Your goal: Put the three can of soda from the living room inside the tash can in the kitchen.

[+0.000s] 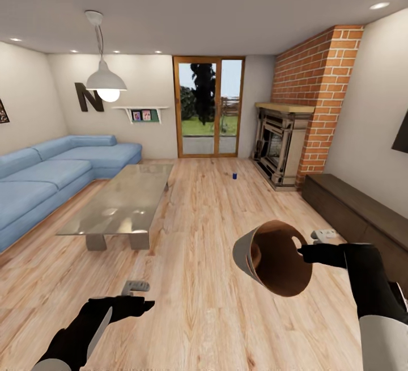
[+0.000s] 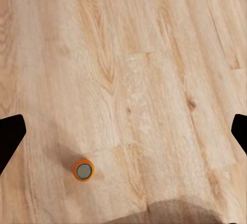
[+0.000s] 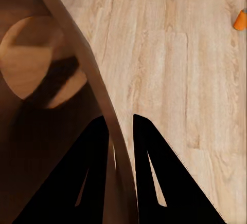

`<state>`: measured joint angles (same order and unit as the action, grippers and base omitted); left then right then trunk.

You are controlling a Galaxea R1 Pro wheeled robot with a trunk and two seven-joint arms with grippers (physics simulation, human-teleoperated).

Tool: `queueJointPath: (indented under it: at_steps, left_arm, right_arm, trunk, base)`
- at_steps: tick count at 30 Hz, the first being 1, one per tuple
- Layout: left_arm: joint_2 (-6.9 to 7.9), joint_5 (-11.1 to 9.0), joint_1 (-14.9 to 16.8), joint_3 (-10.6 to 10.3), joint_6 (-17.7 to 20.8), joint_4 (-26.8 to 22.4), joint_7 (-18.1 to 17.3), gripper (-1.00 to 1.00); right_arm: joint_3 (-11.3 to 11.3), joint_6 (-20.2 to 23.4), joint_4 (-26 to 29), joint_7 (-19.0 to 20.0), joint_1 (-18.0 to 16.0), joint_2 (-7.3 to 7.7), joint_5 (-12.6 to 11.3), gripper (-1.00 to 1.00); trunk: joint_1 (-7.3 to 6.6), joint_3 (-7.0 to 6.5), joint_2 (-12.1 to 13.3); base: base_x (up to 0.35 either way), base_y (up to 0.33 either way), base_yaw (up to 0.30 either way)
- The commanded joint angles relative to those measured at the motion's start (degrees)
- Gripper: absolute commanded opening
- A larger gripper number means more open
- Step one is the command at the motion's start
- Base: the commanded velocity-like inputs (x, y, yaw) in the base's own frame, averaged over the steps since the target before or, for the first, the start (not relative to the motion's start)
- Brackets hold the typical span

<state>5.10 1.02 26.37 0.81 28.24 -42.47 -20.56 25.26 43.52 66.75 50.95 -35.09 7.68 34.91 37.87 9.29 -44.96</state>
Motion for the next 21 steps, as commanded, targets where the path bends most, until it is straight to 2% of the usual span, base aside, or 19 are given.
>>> queueJointPath:
  at_steps: [1,7,21]
  left_arm:
    - [0.0,0.01,0.0,0.01,-0.14,0.01,0.0,1.0]
    - [0.0,0.03,0.0,-0.01,-0.68,0.02,-0.01,1.0]
    - [0.0,0.09,0.0,-0.02,-1.08,0.02,-0.01,1.0]
  right_arm:
    - [-0.14,1.17,0.05,0.5,-0.06,-0.04,-1.44,-1.0]
    - [-0.71,4.66,0.09,0.48,-0.14,-0.11,-1.44,-1.0]
    - [-1.03,5.34,-0.16,0.47,-0.15,-0.11,-1.53,-1.0]
  trunk:
    - [0.21,0.25,-0.42]
    - [1.53,1.85,-2.82]
    - [4.61,5.61,-8.44]
  base:
    - [0.0,0.0,0.048]
    - [0.0,0.0,0.055]
    - [0.0,0.0,0.013]
